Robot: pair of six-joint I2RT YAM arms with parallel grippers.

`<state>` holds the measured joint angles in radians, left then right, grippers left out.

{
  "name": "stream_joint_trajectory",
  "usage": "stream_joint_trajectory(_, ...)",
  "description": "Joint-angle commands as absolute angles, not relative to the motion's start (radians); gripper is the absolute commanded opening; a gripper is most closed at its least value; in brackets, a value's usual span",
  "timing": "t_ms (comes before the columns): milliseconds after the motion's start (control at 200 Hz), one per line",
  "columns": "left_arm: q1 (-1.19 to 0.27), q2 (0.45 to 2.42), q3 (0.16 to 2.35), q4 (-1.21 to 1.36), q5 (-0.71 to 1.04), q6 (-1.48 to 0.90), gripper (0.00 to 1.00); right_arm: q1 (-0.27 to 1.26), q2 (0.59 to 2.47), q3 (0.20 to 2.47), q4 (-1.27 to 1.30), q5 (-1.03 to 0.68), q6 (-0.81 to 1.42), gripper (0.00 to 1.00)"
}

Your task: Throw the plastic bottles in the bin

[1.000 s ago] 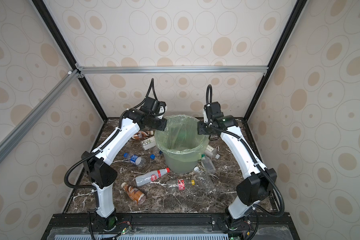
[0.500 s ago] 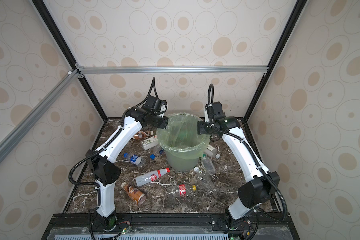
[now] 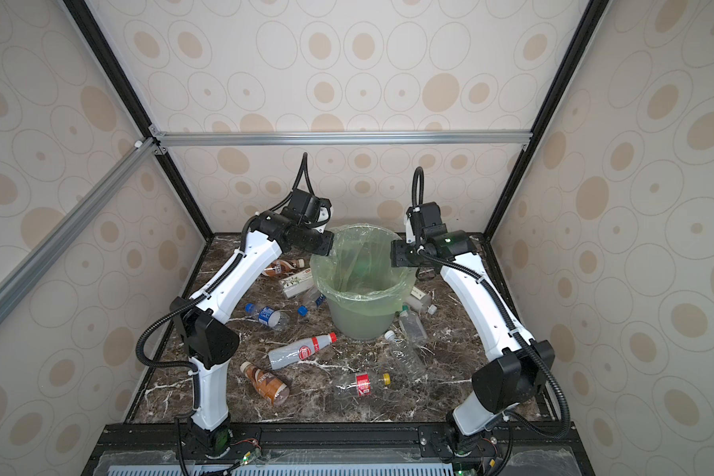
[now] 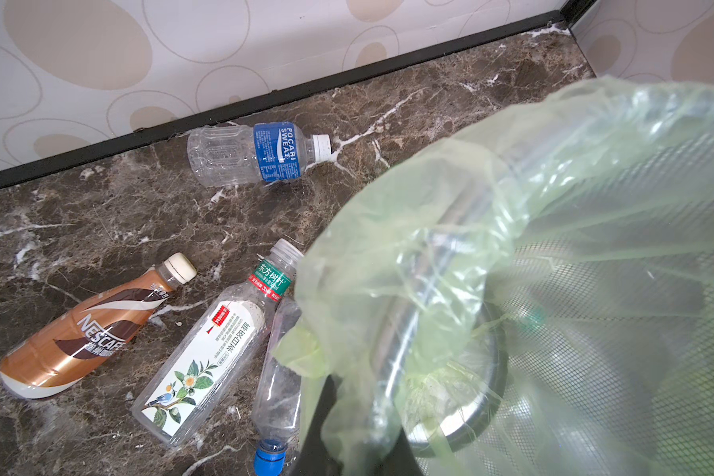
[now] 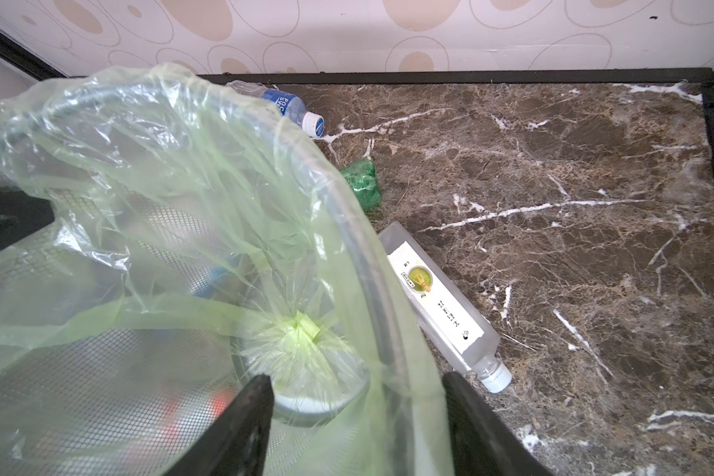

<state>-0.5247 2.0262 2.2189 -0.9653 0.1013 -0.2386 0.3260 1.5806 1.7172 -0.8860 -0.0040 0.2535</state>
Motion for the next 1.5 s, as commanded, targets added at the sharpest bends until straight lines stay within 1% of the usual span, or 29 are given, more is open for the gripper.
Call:
stream_joint_trajectory(0, -0.525, 2.027, 2.268, -0.961, 0.075, -0.226, 0.0, 0.332, 1.559, 1.709, -0.882, -0.011, 0.265, 0.68)
stream_joint_trajectory(440, -0.516, 2.019, 2.263, -0.96, 0.085, -0.222, 0.0, 0.333, 1.565, 1.715, -0.879, -0.019, 0.269, 0.69)
stream_joint_trajectory(910, -0.508, 1.96, 2.27, -0.944, 0.088, -0.24, 0.0, 0.334, 1.551, 1.711, -0.861, -0.044, 0.285, 0.7)
stream_joint_trajectory(1495, -0.488, 1.921, 2.282, -0.912, 0.171, -0.285, 0.0, 0.335, 1.533, 1.722, -0.868, -0.053, 0.287, 0.7)
